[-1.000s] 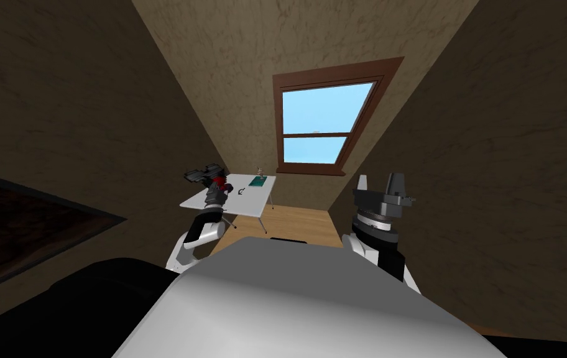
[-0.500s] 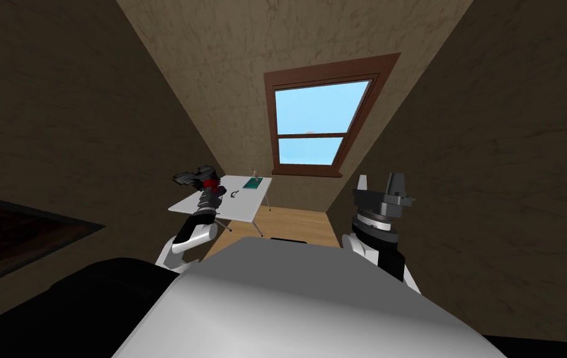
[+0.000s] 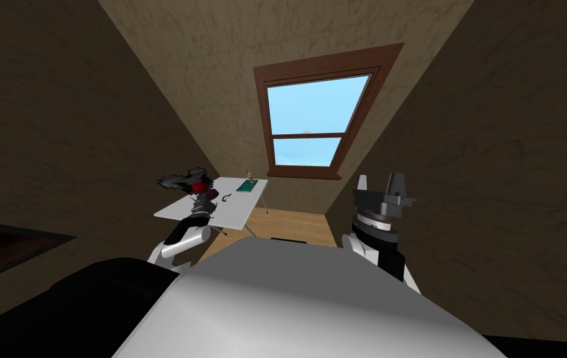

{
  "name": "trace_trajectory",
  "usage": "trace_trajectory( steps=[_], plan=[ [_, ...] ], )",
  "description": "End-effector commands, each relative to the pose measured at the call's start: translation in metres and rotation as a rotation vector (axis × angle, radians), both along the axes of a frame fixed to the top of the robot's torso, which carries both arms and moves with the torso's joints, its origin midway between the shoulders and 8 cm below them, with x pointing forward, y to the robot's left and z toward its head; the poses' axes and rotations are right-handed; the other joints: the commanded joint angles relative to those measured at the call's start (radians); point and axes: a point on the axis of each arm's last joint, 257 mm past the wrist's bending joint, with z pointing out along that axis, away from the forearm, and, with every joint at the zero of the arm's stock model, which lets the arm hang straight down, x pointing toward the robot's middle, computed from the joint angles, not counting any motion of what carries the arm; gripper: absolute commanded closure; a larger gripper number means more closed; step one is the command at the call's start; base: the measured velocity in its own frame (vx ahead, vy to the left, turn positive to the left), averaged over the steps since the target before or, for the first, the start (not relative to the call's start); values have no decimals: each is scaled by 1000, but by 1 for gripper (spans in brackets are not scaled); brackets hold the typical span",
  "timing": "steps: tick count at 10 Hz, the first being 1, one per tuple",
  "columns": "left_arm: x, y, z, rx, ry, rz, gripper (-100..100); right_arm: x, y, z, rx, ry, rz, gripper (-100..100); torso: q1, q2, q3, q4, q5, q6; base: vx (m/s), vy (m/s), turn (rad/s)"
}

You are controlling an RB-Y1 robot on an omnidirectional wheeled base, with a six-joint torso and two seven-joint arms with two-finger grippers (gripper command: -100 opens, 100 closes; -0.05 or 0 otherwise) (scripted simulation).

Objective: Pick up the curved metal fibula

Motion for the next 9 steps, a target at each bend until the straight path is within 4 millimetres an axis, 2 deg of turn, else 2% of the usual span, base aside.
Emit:
trace_trajectory(
  steps=[1, 2, 3, 4, 5, 6, 7, 8, 9],
  plan=[
    [-16, 20, -15, -41, 44, 42, -100, 0, 0, 0, 0, 0, 0, 0, 0, 0, 0, 0, 0, 0, 142, -80, -8],
    [-17, 20, -19, -51, 57, 45, -100, 0, 0, 0, 0, 0, 0, 0, 1, -1, 0, 0, 0, 0, 128, -74, 3],
    [-31, 37, -27, -77, 82, 79, -100, 0, 0, 0, 0, 0, 0, 0, 1, -1, 0, 0, 0, 0, 150, -71, -2],
    [-32, 38, -32, -90, 99, 83, -100, 0, 0, 0, 0, 0, 0, 0, 1, -2, -1, 0, 0, 0, 128, -66, 0],
    [-47, 54, -40, -117, 126, 118, -100, 0, 0, 0, 0, 0, 0, 0, 2, -1, 0, 0, 1, 0, 157, -76, 1],
    [-49, 54, -45, -128, 139, 122, -100, 0, 0, 0, 0, 0, 0, 0, 2, -2, -1, 0, 0, 0, 124, -65, 5],
    [-65, 70, -54, -160, 172, 158, -100, 0, 0, 0, 0, 0, 0, 0, 2, -1, 0, 0, 0, 0, 161, -72, -1],
    [-66, 70, -56, -164, 178, 159, -100, 0, 0, 0, 0, 0, 0, 0, 2, -2, -1, 0, 0, 0, 127, -52, 10],
    [-83, 84, -65, -198, 212, 195, -100, 0, 0, 0, 0, 0, 0, 0, 3, -1, -1, 0, 1, 0, 151, -50, 0]
  ],
)
